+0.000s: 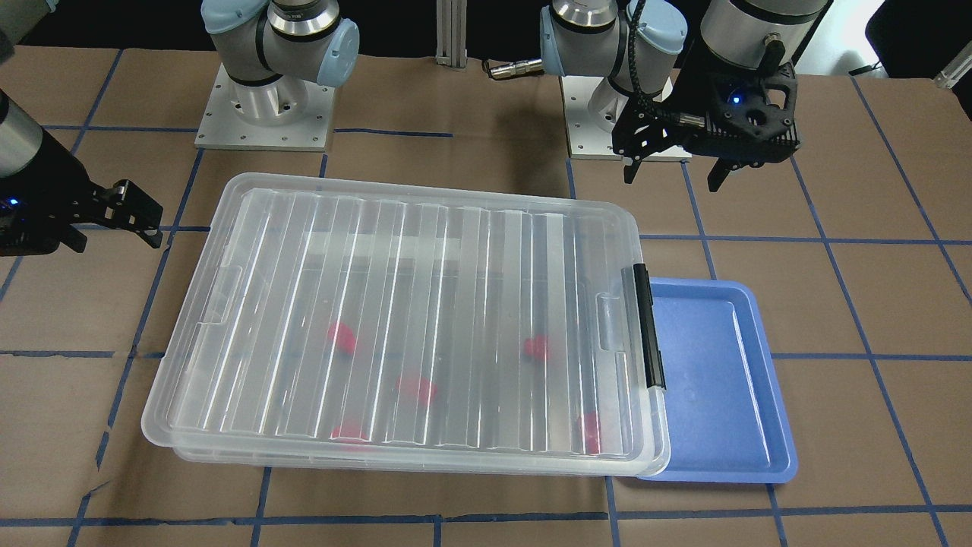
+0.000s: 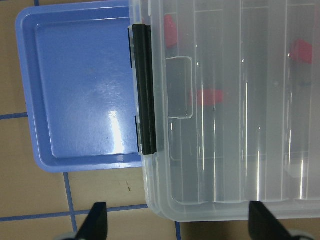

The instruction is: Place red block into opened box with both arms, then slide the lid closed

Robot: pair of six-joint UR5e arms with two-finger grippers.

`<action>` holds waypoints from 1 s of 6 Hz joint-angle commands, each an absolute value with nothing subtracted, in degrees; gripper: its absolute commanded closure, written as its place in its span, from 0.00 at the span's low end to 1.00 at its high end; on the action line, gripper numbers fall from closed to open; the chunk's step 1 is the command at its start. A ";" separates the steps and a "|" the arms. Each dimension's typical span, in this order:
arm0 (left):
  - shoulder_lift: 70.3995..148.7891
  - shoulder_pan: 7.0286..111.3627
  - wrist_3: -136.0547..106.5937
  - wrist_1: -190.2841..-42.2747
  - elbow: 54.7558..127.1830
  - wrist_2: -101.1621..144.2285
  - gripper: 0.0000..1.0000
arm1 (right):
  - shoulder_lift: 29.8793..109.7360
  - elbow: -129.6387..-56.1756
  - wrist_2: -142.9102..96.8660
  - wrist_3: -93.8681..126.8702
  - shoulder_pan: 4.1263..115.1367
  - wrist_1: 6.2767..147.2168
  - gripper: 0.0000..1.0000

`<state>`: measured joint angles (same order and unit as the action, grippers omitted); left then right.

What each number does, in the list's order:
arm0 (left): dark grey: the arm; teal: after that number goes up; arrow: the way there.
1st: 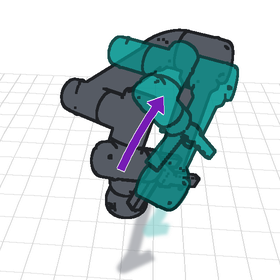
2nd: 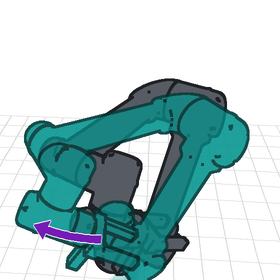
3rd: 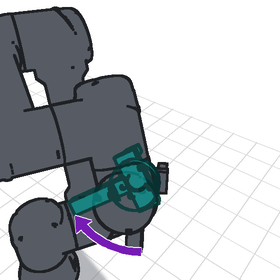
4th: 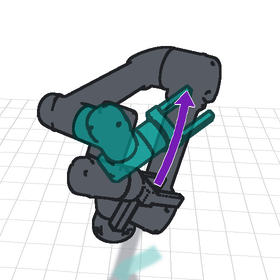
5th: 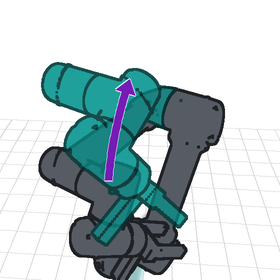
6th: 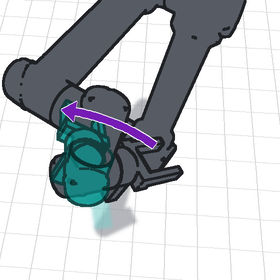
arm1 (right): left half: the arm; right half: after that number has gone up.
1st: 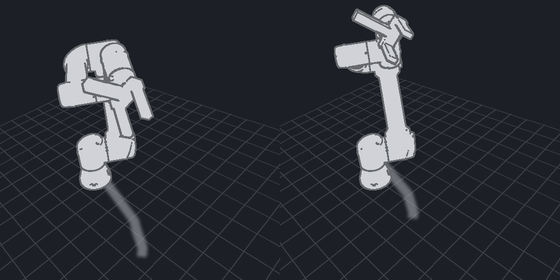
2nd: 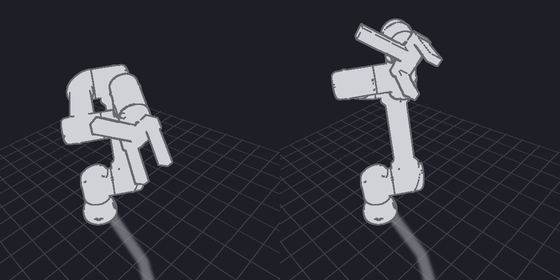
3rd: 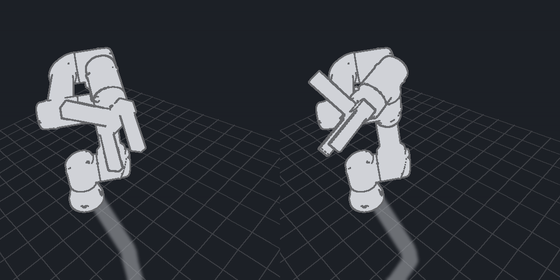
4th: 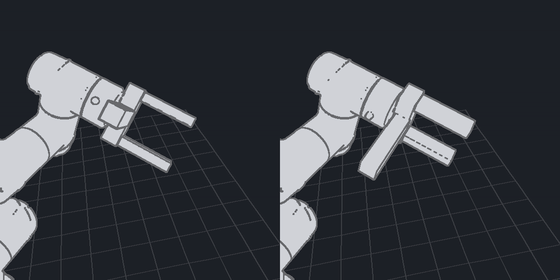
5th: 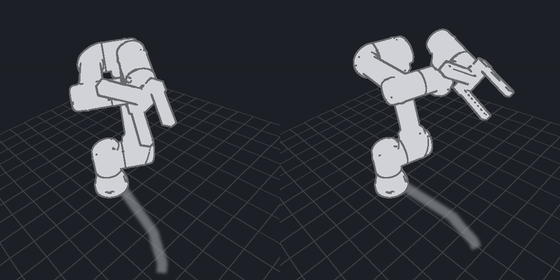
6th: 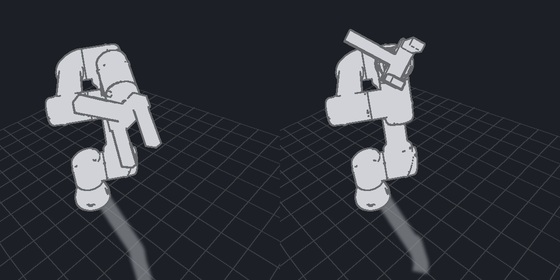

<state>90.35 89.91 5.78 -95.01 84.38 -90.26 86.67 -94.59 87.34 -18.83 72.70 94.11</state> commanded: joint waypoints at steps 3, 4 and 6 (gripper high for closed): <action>90.35 89.91 5.80 -95.01 84.38 -90.26 0.02 | 85.52 -80.97 87.45 1.97 86.19 82.63 0.00; 90.35 89.91 5.80 -95.01 84.29 -90.26 0.02 | 85.34 -80.43 87.54 6.37 89.18 82.62 0.00; 90.35 89.91 5.80 -95.01 84.29 -90.26 0.02 | 85.78 -79.81 90.77 7.65 90.44 81.40 0.00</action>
